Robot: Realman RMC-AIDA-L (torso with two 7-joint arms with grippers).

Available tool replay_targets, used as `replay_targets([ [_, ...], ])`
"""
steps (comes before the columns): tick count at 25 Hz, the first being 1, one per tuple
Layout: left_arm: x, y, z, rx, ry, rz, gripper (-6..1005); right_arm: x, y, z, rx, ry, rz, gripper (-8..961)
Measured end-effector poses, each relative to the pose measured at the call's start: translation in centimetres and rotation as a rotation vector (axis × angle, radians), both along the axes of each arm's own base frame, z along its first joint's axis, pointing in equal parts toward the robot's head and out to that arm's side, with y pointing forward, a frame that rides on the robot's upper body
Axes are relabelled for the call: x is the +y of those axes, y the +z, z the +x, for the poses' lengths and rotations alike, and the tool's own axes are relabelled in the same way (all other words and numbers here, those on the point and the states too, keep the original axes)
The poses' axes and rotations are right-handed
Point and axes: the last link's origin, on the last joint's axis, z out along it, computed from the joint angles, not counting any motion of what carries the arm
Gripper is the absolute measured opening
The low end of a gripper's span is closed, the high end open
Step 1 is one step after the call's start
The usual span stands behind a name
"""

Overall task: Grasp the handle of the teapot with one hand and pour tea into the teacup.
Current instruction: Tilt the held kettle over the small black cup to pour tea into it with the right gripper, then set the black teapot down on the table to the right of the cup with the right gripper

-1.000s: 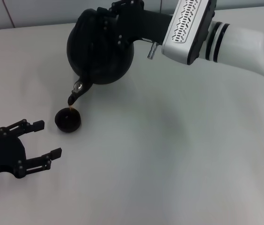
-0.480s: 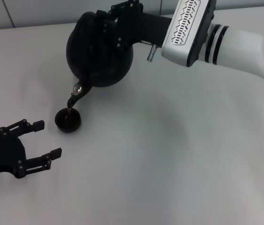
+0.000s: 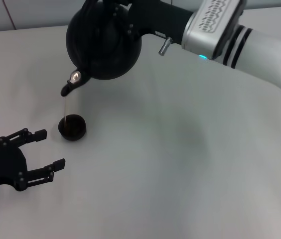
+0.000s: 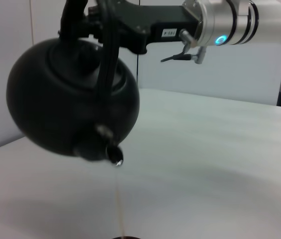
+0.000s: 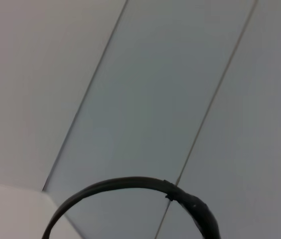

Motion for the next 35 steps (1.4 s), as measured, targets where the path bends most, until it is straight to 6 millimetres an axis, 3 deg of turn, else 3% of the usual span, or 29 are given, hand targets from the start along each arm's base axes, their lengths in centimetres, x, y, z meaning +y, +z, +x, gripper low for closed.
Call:
replay_targets([
  [8, 0.0, 0.0, 0.0, 0.001, -0.001, -0.002, 840, -1.1, 1.9, 1.5, 0.274, -0.133, -0.092, 81],
  [15, -0.1, -0.1, 0.1, 0.003, -0.009, -0.006, 840, -2.5, 4.4, 5.2, 0.528, -0.295, -0.09, 82],
  [20, -0.2, -0.1, 0.1, 0.0, -0.011, -0.007, 840, -3.6, 4.8, 7.6, 0.608, -0.396, -0.112, 82],
  [28, -0.2, 0.0, 0.1, -0.001, -0.013, -0.001, 840, -4.7, 4.2, 10.5, 0.665, -0.548, -0.101, 82],
  [35, -0.1, 0.0, 0.1, -0.001, -0.018, -0.001, 840, -4.6, 3.0, 12.4, 0.609, -0.688, -0.085, 83],
])
